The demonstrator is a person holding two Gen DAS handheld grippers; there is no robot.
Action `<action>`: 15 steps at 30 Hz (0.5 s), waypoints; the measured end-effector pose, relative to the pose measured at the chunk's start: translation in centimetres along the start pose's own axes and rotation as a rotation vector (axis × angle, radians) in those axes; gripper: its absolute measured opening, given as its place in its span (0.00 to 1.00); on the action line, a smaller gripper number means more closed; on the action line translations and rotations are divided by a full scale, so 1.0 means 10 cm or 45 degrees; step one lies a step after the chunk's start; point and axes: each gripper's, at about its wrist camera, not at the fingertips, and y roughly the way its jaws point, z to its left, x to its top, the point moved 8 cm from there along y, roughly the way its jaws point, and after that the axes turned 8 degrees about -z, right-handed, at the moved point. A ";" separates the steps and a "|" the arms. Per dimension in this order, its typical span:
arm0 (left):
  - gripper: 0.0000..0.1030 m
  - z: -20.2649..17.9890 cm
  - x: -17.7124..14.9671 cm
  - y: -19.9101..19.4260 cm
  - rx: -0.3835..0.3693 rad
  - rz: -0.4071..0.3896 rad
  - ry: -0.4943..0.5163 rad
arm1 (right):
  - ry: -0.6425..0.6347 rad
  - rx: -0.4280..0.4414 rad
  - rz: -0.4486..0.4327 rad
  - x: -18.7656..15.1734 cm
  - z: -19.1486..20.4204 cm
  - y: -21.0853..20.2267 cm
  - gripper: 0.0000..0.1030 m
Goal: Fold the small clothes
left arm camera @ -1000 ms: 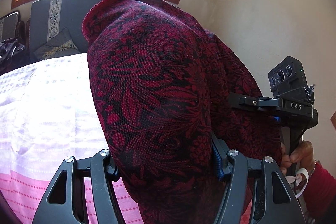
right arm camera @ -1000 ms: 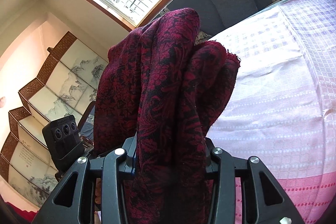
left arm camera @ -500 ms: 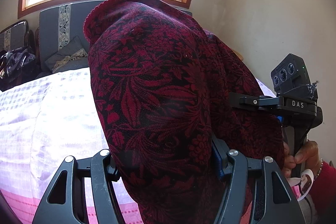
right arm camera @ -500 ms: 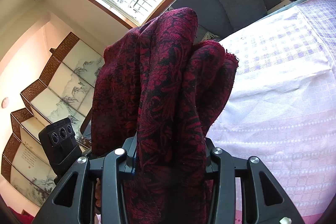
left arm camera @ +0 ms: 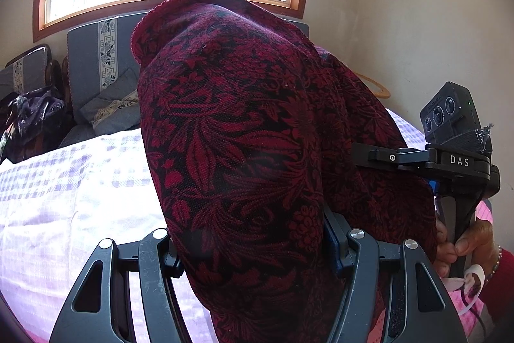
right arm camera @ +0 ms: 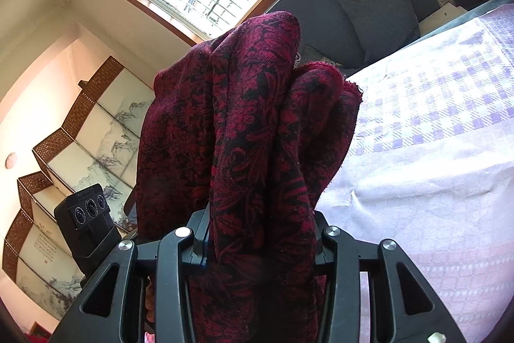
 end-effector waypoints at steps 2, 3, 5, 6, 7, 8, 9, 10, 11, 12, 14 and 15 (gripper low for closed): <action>0.62 0.00 0.01 0.01 0.007 0.000 0.002 | 0.001 0.002 -0.002 -0.02 0.00 0.01 0.38; 0.62 0.03 0.03 0.04 0.012 0.002 0.005 | 0.001 0.001 -0.002 -0.03 -0.01 0.01 0.38; 0.62 0.07 0.07 0.10 0.021 0.007 0.010 | 0.004 -0.001 -0.001 -0.05 0.00 0.02 0.38; 0.62 0.07 0.07 0.10 0.024 0.009 0.016 | 0.004 -0.002 -0.002 -0.06 -0.01 0.02 0.38; 0.62 0.09 0.08 0.13 0.027 0.011 0.022 | 0.007 -0.003 -0.001 -0.05 -0.01 0.02 0.38; 0.62 0.09 0.09 0.14 0.031 0.012 0.027 | 0.013 -0.003 -0.001 -0.06 -0.01 0.02 0.38; 0.62 0.08 0.11 0.14 0.032 0.014 0.030 | 0.017 -0.003 0.000 -0.06 -0.02 0.02 0.38; 0.62 0.06 0.10 0.13 0.033 0.015 0.031 | 0.019 -0.005 0.000 -0.06 -0.01 0.02 0.38; 0.62 0.05 0.10 0.14 0.033 0.017 0.030 | 0.022 -0.006 0.000 -0.06 -0.01 0.01 0.38; 0.62 0.05 0.11 0.14 0.033 0.019 0.028 | 0.026 -0.007 0.000 -0.07 -0.01 0.00 0.38; 0.62 0.02 0.10 0.13 0.035 0.023 0.027 | 0.030 -0.010 0.003 -0.06 0.00 0.00 0.38; 0.62 0.01 0.09 0.13 0.035 0.025 0.024 | 0.031 -0.012 0.006 -0.07 0.00 0.00 0.38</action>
